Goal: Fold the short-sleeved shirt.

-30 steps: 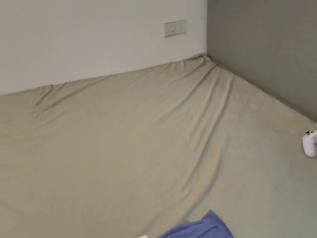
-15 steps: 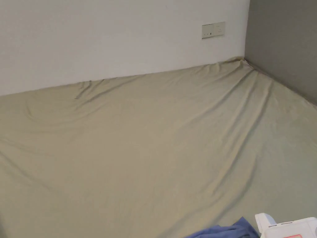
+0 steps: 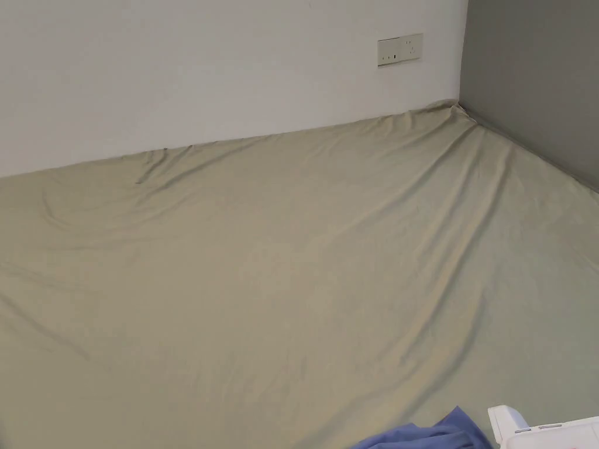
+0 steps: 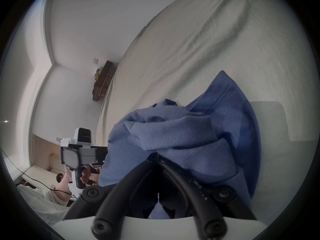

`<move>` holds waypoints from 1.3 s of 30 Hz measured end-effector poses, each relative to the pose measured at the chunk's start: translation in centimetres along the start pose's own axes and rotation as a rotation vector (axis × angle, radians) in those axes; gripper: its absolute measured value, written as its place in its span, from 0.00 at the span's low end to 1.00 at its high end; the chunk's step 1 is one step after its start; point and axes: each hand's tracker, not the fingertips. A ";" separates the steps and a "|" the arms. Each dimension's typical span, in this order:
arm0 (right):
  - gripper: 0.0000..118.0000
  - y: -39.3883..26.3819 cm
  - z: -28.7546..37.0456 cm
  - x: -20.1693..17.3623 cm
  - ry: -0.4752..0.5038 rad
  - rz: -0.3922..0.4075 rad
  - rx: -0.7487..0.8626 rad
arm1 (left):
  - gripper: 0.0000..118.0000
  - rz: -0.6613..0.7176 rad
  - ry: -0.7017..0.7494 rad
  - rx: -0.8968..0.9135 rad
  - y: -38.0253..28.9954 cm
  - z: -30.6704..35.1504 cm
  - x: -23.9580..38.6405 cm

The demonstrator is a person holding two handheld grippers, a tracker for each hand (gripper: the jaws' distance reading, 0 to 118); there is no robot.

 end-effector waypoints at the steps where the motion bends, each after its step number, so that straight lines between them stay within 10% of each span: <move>1: 0.01 -0.1 0.0 -0.1 0.002 -0.006 0.005 | 0.91 0.015 0.015 -0.036 0.3 -1.4 0.0; 6: 0.01 -0.4 -0.1 0.2 0.011 -0.019 0.022 | 0.67 -0.041 0.005 -0.086 0.2 -4.8 1.2; 7: 0.01 -0.5 -0.1 0.3 0.014 -0.022 0.026 | 0.25 -0.051 0.008 -0.082 0.4 -4.8 1.4; 8: 0.01 -0.5 -0.1 0.4 0.017 -0.026 0.027 | 0.17 -0.050 0.047 -0.090 0.6 -4.3 1.5; 23: 0.01 -1.0 -0.5 -1.6 0.014 0.000 0.027 | 0.17 -0.022 0.022 -0.183 2.8 -0.8 -1.5; 39: 0.00 -1.2 -1.8 -10.0 0.049 0.058 0.102 | 0.17 0.016 0.374 -0.089 9.6 26.4 -12.8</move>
